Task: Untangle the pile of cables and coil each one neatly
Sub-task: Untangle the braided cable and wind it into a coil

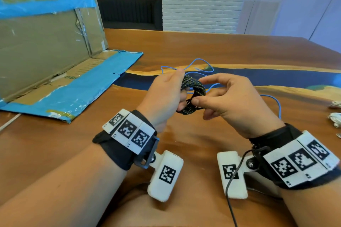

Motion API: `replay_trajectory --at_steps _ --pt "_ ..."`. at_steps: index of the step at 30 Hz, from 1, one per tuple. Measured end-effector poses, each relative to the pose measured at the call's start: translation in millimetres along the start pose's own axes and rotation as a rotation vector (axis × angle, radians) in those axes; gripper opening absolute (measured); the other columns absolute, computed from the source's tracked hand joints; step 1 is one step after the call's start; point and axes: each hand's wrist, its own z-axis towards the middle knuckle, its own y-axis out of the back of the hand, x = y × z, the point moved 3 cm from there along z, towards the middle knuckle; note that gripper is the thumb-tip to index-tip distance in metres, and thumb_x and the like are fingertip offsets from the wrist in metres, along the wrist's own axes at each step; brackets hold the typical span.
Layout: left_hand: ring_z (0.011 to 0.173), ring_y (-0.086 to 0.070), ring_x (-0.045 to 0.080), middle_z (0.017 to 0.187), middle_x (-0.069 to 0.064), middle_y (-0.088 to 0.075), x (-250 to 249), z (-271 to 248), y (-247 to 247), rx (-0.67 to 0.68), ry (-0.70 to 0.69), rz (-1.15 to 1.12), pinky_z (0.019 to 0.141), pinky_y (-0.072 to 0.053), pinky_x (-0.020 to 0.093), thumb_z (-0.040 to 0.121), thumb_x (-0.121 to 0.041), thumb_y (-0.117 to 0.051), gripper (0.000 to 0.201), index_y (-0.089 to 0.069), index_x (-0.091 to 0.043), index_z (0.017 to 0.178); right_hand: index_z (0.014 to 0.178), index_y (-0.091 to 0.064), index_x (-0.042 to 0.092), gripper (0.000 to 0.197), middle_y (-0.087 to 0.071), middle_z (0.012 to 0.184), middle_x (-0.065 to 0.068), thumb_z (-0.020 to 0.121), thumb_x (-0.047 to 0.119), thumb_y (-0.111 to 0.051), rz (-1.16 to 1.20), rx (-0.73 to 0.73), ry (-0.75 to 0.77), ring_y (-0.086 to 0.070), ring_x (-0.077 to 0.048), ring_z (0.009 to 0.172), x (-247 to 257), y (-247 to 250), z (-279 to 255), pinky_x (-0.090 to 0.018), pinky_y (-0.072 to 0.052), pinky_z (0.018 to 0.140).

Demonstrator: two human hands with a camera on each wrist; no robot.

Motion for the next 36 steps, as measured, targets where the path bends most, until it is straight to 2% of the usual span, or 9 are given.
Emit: replay_trajectory --at_steps 3,7,13,17,21,28,31,33,36 --pt "0.048 -0.023 0.019 0.053 0.001 -0.023 -1.9 2.0 6.8 -0.033 0.008 -0.011 0.049 -0.026 0.028 0.111 -0.030 -0.035 0.045 -0.038 -0.017 0.067 0.110 -0.069 0.014 0.028 -0.077 0.076 -0.010 0.086 0.002 -0.078 0.104 -0.020 -0.008 -0.075 -0.025 0.075 -2.7 -1.2 1.2 -0.046 -0.063 0.079" --pt "0.048 -0.021 0.017 0.054 0.000 -0.021 -5.0 3.6 8.5 -0.052 0.000 -0.012 0.047 -0.024 0.029 0.110 -0.028 -0.037 0.042 -0.039 -0.017 0.070 0.105 -0.064 0.008 0.016 -0.056 0.061 -0.003 0.098 -0.002 -0.054 0.480 0.111 -0.068 -0.058 -0.021 0.064 -1.0 -4.2 3.1 -0.039 -0.050 0.080" --pt "0.049 -0.019 0.016 0.057 0.000 -0.019 -5.4 1.7 7.1 -0.031 -0.002 0.011 0.050 -0.020 0.032 0.110 -0.028 -0.037 0.039 -0.038 -0.019 0.072 0.115 -0.061 0.012 0.022 -0.028 0.057 0.003 0.101 0.001 -0.047 0.536 0.175 -0.080 -0.022 -0.010 0.043 6.0 1.6 0.4 -0.026 -0.035 0.047" --pt "0.047 -0.019 0.016 0.057 0.000 -0.021 -7.5 4.8 16.6 -0.060 0.072 -0.063 0.053 -0.021 0.033 0.110 -0.030 -0.039 0.041 -0.040 -0.015 0.071 0.108 -0.069 0.012 0.021 -0.031 0.056 0.005 0.102 0.002 -0.051 0.326 0.095 -0.030 -0.013 -0.012 0.048 6.2 15.0 2.9 -0.022 -0.016 0.044" --pt "0.039 -0.019 0.014 0.047 -0.005 -0.018 -8.1 1.1 10.6 0.059 0.219 -0.219 0.052 -0.035 0.027 0.109 -0.035 -0.039 0.041 -0.047 -0.011 0.076 0.099 -0.075 0.010 0.015 -0.049 0.044 0.019 0.100 0.007 -0.060 -0.110 0.008 0.117 -0.039 -0.005 0.037 14.3 23.5 2.4 -0.016 -0.030 0.035" --pt "0.032 -0.018 0.008 0.041 -0.007 -0.018 -24.5 -10.0 2.1 0.243 0.241 -0.589 0.042 -0.033 0.022 0.106 -0.037 -0.043 0.054 -0.051 -0.012 0.059 0.086 -0.074 0.016 0.024 -0.065 0.062 0.005 0.099 0.002 -0.060 -0.069 0.111 0.182 -0.047 -0.008 0.051 9.1 19.9 4.9 -0.016 -0.037 0.045" --pt "0.031 -0.019 0.008 0.040 -0.007 -0.019 -24.2 -14.1 -5.3 0.279 0.246 -0.684 0.042 -0.035 0.022 0.106 -0.038 -0.042 0.054 -0.051 -0.013 0.059 0.092 -0.077 0.008 0.018 -0.077 0.083 -0.008 0.099 0.003 -0.062 -0.139 0.128 0.240 -0.065 -0.014 0.075 8.2 7.3 5.9 -0.042 -0.056 0.066" --pt "0.032 -0.021 0.008 0.040 -0.007 -0.020 -21.8 -15.4 -9.7 0.279 0.240 -0.738 0.043 -0.038 0.022 0.107 -0.038 -0.039 0.051 -0.048 -0.012 0.064 0.094 -0.078 0.006 0.012 -0.075 0.099 -0.014 0.097 0.009 -0.067 -0.144 0.115 0.263 -0.069 -0.020 0.093 5.9 3.0 8.5 -0.052 -0.055 0.087" --pt "0.034 -0.021 0.010 0.043 -0.007 -0.019 -18.6 -13.6 -11.0 0.231 0.210 -0.753 0.047 -0.040 0.023 0.108 -0.038 -0.036 0.050 -0.047 -0.012 0.068 0.092 -0.078 0.007 0.014 -0.070 0.092 -0.016 0.092 0.020 -0.072 -0.173 0.104 0.294 -0.062 -0.024 0.080 3.1 -2.3 11.1 -0.048 -0.053 0.074"
